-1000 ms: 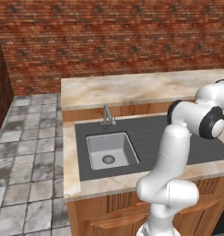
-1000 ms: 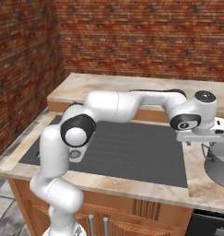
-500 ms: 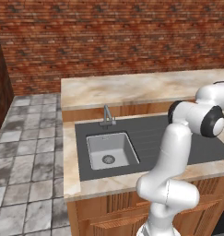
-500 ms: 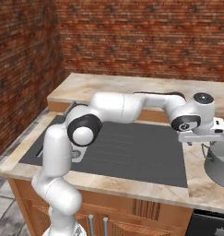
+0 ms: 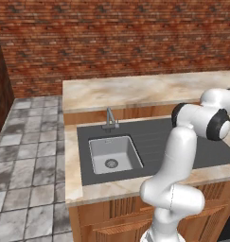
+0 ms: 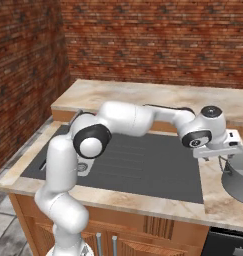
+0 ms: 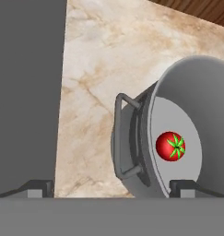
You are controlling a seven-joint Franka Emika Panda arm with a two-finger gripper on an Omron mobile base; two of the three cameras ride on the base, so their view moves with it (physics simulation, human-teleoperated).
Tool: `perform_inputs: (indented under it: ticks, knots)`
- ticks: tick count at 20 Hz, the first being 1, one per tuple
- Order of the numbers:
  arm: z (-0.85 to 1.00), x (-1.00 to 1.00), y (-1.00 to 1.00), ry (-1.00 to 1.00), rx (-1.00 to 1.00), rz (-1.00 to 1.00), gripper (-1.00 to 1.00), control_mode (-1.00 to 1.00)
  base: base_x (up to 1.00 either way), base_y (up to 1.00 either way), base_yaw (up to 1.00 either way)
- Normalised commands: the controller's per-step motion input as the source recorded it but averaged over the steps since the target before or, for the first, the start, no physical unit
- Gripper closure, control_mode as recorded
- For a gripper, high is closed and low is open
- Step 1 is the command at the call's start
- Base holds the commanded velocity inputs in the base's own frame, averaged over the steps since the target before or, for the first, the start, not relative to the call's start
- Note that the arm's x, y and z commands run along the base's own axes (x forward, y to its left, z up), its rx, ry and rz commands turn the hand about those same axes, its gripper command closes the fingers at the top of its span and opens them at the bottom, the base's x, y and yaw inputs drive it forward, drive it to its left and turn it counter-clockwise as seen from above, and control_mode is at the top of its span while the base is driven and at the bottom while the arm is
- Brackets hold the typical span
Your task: Dump the tomato from the pot into the sink. Then turn on the water and wash the tomato. Then turn off the water and put the tomato back in the pot.
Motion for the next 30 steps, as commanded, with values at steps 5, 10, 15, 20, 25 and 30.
perform_inputs:
  ticks: [5,10,15,20,25,30]
  knots:
    - [-0.13,0.14,0.00,0.00,-0.05,0.00,-1.00,-1.00,0.00,0.00,0.00]
    - [-0.02,0.07,0.00,0.00,-0.01,0.00,-1.00,-1.00,0.00,0.00,0.00]
    - [0.00,0.06,-0.03,-0.01,-0.02,0.00,-1.00,-1.00,0.00,0.00,0.00]
    - [0.00,0.12,-0.06,0.00,-0.02,0.00,-1.00,-1.00,0.00,0.00,0.00]
    - [0.00,0.14,-0.16,0.00,-0.02,0.00,-1.00,-1.00,0.00,0.00,0.00]
    - [0.00,0.12,-0.35,0.00,0.00,0.00,-1.00,-1.00,0.00,0.00,0.00]
